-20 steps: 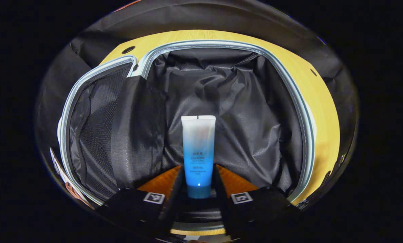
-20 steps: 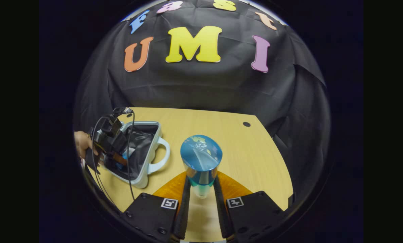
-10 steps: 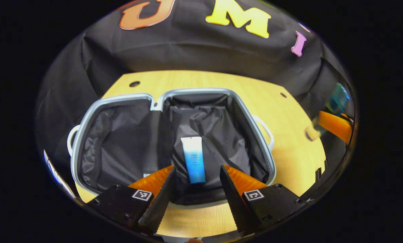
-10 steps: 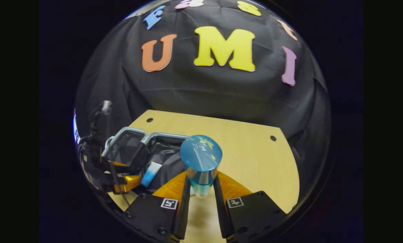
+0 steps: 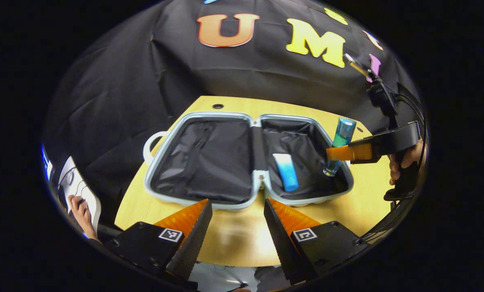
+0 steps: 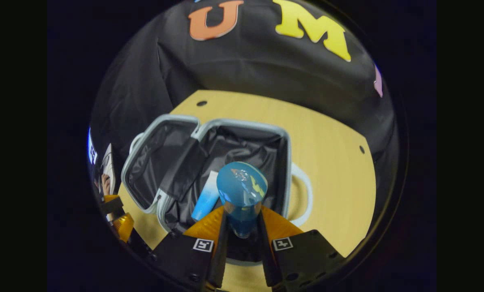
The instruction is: First open the suitcase, pack the skin care products into it, and then close the suitcase.
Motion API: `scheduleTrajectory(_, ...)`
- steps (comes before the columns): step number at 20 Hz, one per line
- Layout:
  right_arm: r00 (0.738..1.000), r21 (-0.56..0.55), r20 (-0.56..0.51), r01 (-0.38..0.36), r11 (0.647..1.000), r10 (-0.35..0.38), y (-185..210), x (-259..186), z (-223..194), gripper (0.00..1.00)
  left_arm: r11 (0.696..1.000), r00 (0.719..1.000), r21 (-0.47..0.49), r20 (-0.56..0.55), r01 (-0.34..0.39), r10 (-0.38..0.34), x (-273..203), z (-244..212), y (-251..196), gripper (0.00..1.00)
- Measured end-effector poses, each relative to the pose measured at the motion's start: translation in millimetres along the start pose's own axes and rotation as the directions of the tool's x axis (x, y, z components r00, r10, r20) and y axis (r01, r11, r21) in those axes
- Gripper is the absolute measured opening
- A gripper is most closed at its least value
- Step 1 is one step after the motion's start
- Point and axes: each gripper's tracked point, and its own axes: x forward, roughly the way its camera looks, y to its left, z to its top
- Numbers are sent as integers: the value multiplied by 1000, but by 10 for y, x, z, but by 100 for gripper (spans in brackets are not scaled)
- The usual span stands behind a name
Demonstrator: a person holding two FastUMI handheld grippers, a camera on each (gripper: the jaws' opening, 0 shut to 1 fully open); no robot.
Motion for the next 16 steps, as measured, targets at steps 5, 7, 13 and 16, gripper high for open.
scheduleTrajectory(5,987,37,-158,26,999,-20,86,243,-205,36,993,998,-94,6,-68,69,-128,10,386,83)
scheduleTrajectory(7,983,42,-176,51,998,-43,111,334,-162,36,991,995,-88,13,-98,99,-118,60,530,84)
scheduleTrajectory(13,962,138,-260,120,983,-81,-34,668,-180,36,979,990,-152,17,-139,143,-20,137,825,83)
scheduleTrajectory(16,957,187,-277,137,973,-82,-81,740,-213,36,967,983,-186,13,-176,182,7,179,1019,83)
